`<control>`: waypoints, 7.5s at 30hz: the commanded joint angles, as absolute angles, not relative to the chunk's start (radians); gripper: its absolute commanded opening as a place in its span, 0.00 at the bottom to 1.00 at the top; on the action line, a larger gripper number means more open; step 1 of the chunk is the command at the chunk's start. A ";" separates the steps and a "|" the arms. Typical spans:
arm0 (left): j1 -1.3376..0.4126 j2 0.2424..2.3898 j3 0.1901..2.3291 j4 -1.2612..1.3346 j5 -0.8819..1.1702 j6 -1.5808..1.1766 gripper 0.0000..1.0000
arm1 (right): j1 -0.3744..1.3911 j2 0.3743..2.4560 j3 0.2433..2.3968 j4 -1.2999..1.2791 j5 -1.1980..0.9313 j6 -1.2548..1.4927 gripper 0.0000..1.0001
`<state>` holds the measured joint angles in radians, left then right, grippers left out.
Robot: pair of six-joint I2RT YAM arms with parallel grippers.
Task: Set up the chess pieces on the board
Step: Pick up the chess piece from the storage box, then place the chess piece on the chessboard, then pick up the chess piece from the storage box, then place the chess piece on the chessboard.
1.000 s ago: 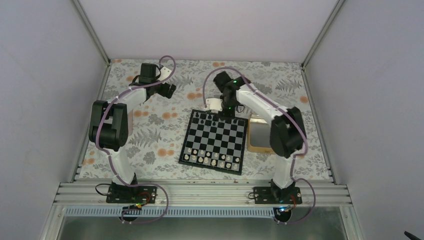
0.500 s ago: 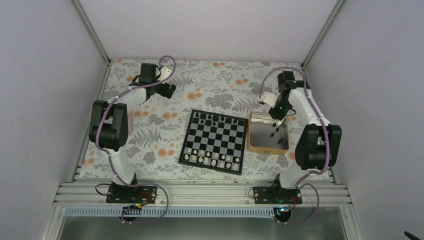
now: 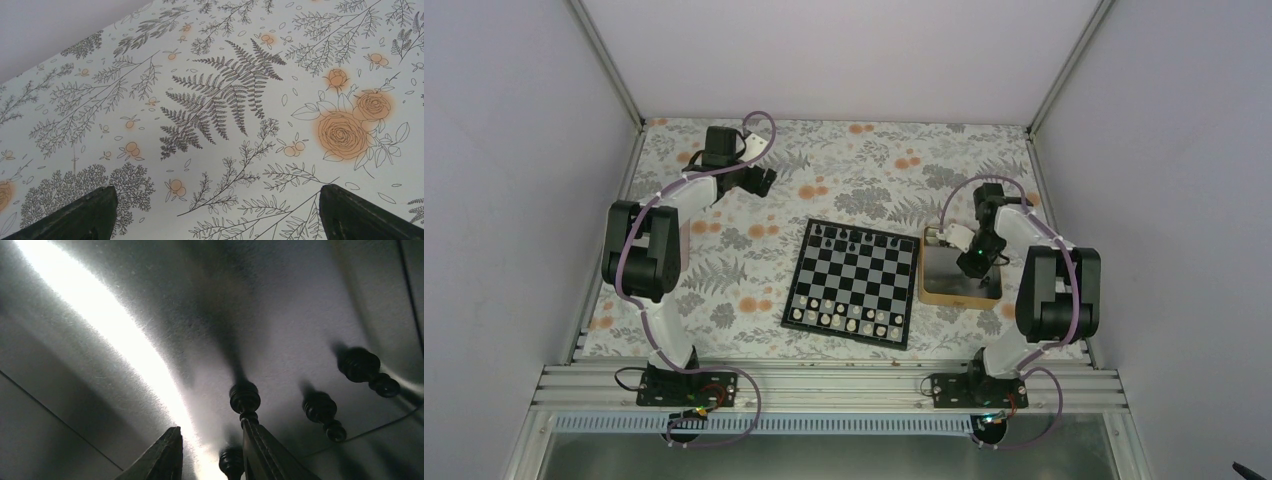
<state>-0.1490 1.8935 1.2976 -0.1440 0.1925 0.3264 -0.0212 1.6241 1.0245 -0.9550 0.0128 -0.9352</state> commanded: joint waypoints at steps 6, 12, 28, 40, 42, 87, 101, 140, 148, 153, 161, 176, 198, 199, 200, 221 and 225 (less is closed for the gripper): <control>-0.160 1.891 1.312 -0.122 0.197 0.318 1.00 | -0.025 1.601 0.964 -0.842 0.006 -0.914 0.32; -0.160 1.890 1.309 -0.123 0.198 0.319 1.00 | -0.026 1.610 0.962 -0.826 0.008 -0.920 0.31; -0.160 1.897 1.310 -0.121 0.203 0.321 1.00 | -0.045 1.557 1.034 -0.885 -0.026 -0.949 0.31; -0.160 1.901 1.309 -0.123 0.206 0.322 1.00 | -0.064 1.628 1.037 -0.848 -0.026 -0.956 0.32; -0.161 1.902 1.311 -0.123 0.208 0.322 1.00 | -0.064 1.641 1.039 -0.837 -0.024 -0.954 0.32; -0.162 1.895 1.315 -0.130 0.199 0.328 1.00 | 0.515 1.906 1.492 -1.008 -0.106 -0.896 0.08; -0.161 1.893 1.304 -0.123 0.203 0.329 1.00 | 0.536 1.966 1.477 -1.004 -0.129 -0.907 0.09; -0.161 1.886 1.299 -0.115 0.204 0.328 1.00 | 0.154 1.583 1.354 -1.072 -0.002 -0.933 0.28; -0.161 1.888 1.305 -0.116 0.210 0.327 1.00 | -0.060 1.552 1.160 -0.969 -0.009 -0.969 0.29; -0.161 1.886 1.304 -0.115 0.213 0.325 1.00 | -0.094 1.593 1.097 -0.890 0.011 -0.972 0.30; -0.162 1.874 1.290 -0.104 0.212 0.324 1.00 | -0.116 1.657 1.065 -0.809 0.058 -0.983 0.30; -0.161 1.880 1.294 -0.112 0.219 0.328 1.00 | -0.120 1.754 1.088 -0.816 0.079 -0.982 0.13; -0.162 1.871 1.290 -0.117 0.215 0.333 1.00 | 0.276 1.704 1.428 -1.074 0.053 -0.873 0.07; -0.162 1.871 1.292 -0.118 0.213 0.333 1.00 | 0.299 1.714 1.436 -1.076 0.050 -0.868 0.07; -0.162 1.870 1.292 -0.118 0.213 0.333 1.00 | 0.321 1.725 1.441 -1.076 0.047 -0.862 0.07; -0.160 1.873 1.290 -0.118 0.209 0.334 1.00 | 0.545 1.893 1.377 -1.004 -0.015 -0.843 0.09; -0.161 1.873 1.290 -0.117 0.209 0.334 1.00 | 0.543 1.896 1.369 -0.997 -0.011 -0.843 0.09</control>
